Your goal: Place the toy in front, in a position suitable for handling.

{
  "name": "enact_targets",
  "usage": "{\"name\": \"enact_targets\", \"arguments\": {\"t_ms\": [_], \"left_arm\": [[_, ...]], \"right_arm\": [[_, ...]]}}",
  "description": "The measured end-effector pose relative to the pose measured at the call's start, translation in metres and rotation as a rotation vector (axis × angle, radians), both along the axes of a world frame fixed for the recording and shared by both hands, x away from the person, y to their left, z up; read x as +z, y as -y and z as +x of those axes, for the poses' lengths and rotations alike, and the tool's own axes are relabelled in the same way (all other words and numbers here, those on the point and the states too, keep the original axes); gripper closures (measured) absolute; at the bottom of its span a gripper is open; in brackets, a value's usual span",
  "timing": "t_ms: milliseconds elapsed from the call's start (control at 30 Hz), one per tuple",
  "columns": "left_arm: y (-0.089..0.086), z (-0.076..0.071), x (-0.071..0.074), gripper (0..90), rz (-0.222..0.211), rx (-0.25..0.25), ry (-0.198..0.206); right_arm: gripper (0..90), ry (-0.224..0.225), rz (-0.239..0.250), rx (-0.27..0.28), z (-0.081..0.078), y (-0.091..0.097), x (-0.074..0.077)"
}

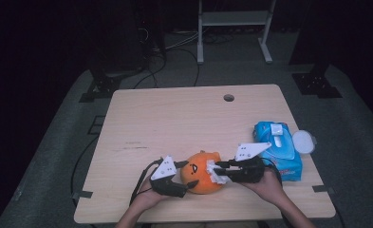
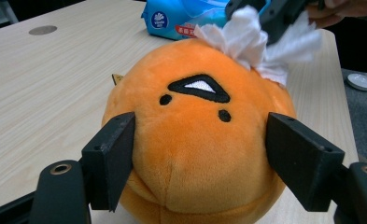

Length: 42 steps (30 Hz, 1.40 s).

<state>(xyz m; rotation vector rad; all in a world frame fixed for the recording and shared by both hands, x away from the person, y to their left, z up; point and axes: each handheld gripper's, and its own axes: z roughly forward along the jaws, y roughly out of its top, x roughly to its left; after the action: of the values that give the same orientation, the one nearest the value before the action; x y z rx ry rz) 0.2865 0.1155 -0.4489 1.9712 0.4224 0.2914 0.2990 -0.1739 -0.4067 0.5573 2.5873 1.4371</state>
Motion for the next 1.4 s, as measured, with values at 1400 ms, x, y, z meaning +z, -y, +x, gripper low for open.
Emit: {"name": "enact_targets", "arguments": {"t_ms": [1400], "left_arm": [[0.018,0.015,-0.003,21.7,0.011,-0.062,-0.020]], "right_arm": [[56.5,-0.026,0.019,-0.022,0.016,-0.005,-0.020]]}}
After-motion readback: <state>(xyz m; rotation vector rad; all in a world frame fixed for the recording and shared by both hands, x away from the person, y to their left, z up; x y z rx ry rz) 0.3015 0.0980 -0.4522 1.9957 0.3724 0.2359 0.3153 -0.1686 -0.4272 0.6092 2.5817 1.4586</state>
